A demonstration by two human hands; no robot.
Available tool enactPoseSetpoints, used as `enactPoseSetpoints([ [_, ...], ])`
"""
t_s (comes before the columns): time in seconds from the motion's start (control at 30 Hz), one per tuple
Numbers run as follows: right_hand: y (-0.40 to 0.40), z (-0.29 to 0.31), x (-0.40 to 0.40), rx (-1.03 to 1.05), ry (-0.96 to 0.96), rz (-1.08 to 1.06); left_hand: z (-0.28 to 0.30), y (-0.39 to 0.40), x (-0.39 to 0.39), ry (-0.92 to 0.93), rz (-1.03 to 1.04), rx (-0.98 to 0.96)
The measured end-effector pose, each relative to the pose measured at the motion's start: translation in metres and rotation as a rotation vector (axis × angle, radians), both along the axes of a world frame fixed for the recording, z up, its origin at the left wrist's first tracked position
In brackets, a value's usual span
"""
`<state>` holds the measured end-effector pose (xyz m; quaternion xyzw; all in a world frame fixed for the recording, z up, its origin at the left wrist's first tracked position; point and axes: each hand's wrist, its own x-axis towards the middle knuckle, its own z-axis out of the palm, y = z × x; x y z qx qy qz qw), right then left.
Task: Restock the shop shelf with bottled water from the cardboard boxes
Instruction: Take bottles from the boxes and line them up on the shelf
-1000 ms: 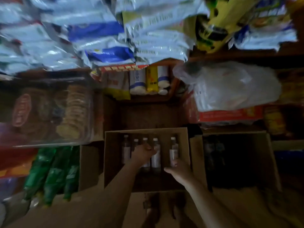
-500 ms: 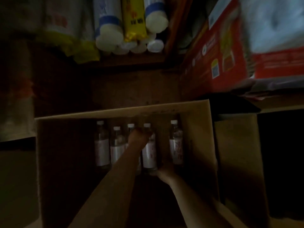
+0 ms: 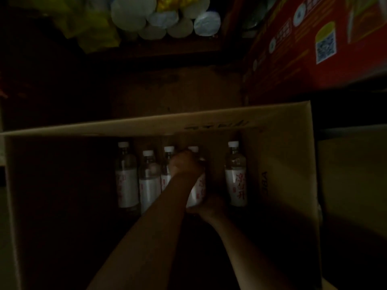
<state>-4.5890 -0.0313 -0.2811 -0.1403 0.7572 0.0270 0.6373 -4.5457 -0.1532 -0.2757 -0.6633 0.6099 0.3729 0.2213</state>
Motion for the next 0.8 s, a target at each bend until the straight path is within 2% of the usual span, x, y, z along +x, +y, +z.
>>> enactPoseSetpoints([
  [0.1, 0.006, 0.027, -0.002, -0.092, 0.032, -0.062, 0.015, -0.009, 0.015, 0.105, 0.217, 0.099],
  [0.2, 0.008, 0.067, -0.002, -0.144, -0.027, -0.198, 0.049, -0.011, 0.028, 0.355, 0.498, 0.176],
  [0.27, 0.004, 0.107, 0.000, -0.163, -0.040, -0.226, 0.088, -0.009, 0.032, 0.512, 0.605, 0.193],
  [0.37, 0.007, 0.163, -0.003, -0.203, 0.008, -0.101, 0.153, -0.006, 0.034, 0.639, 0.636, 0.203],
  [0.6, 0.009, 0.298, -0.031, -0.310, -0.011, 0.000, 0.313, -0.004, 0.039, 0.770, 0.637, 0.307],
  [0.8, -0.006, 0.419, -0.076, -0.459, -0.151, -0.177, 0.459, -0.019, 0.003, 0.907, 0.467, 0.231],
])
